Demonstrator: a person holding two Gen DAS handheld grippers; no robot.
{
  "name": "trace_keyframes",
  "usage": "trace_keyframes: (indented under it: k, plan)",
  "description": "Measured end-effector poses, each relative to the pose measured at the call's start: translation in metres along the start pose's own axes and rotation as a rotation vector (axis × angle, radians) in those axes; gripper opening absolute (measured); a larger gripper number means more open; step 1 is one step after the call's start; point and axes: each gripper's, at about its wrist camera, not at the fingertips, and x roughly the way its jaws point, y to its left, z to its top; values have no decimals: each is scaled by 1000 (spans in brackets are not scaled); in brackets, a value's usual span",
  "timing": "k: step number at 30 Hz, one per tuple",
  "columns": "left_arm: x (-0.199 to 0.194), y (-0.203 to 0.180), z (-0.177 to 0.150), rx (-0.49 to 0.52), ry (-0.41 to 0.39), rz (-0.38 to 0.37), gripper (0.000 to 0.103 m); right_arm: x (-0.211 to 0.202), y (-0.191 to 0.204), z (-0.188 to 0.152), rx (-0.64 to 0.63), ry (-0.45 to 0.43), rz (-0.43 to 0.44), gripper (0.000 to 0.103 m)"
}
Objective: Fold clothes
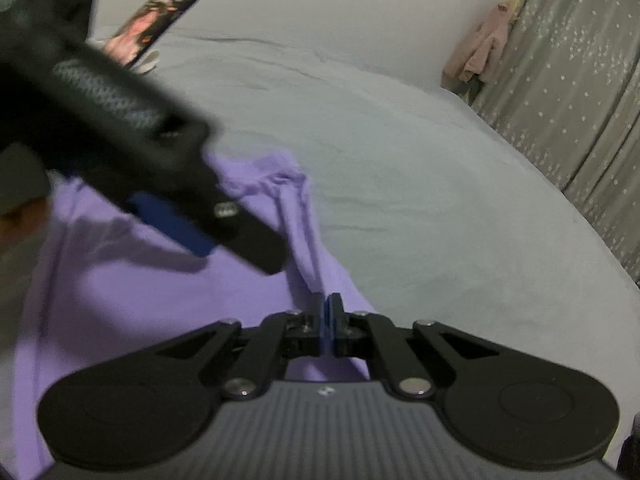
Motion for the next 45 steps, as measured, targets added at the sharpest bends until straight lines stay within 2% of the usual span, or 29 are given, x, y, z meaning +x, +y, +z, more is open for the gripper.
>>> trace_keyframes:
  k: [9, 10, 11, 12, 13, 14, 15, 17, 19, 22, 24, 26, 31, 33, 36, 37, 41, 45]
  plan:
    - [1, 0, -2, 14, 0, 28, 73, -20, 27, -2, -22, -31, 75, 1]
    - [1, -1, -3, 22, 3, 32, 69, -21, 29, -1, -22, -34, 81, 1]
    - [1, -1, -4, 26, 3, 33, 59, -21, 30, 0, -18, -36, 85, 1]
    - [1, -1, -4, 31, 4, 36, 54, -21, 31, 0, -14, -38, 89, 1]
    - [2, -2, -5, 40, 10, 47, 41, -22, 32, 1, -10, -39, 93, 1]
    - [4, -3, -6, 51, 21, 63, 18, -21, 32, 1, -4, -37, 99, 1]
    - [6, -4, -7, 55, 28, 73, 10, -21, 32, 1, 2, -36, 105, 1]
    - [10, 2, -9, 35, 45, 137, 8, -19, 31, 1, 16, -26, 117, 3]
    - [9, 8, -8, 7, 45, 163, 4, -17, 24, 2, 56, -14, 135, 5]
    - [6, 12, -4, -26, 45, 158, 4, -16, 6, 7, 146, -20, 147, 14]
    - [3, 12, -4, -20, 45, 165, 4, -14, -6, 12, 216, -26, 151, 28]
    - [2, 12, -5, -9, 48, 173, 4, -6, -22, 18, 302, -32, 169, 32]
    - [2, 16, -3, -19, 73, 174, 4, 19, -37, 29, 468, -35, 230, 34]
    - [-1, 20, 1, -42, 81, 156, 8, 36, -40, 34, 530, -27, 262, 34]
    - [-5, 26, 6, -64, 82, 142, 23, 54, -38, 35, 575, -14, 284, 35]
    - [-9, 28, 9, -72, 71, 143, 28, 62, -36, 35, 589, -6, 285, 35]
    - [-22, 36, 20, -99, 3, 131, 30, 79, -29, 28, 631, 19, 285, 36]
    - [-22, 34, 25, -121, -22, 124, 32, 88, -36, 23, 703, 9, 294, 36]
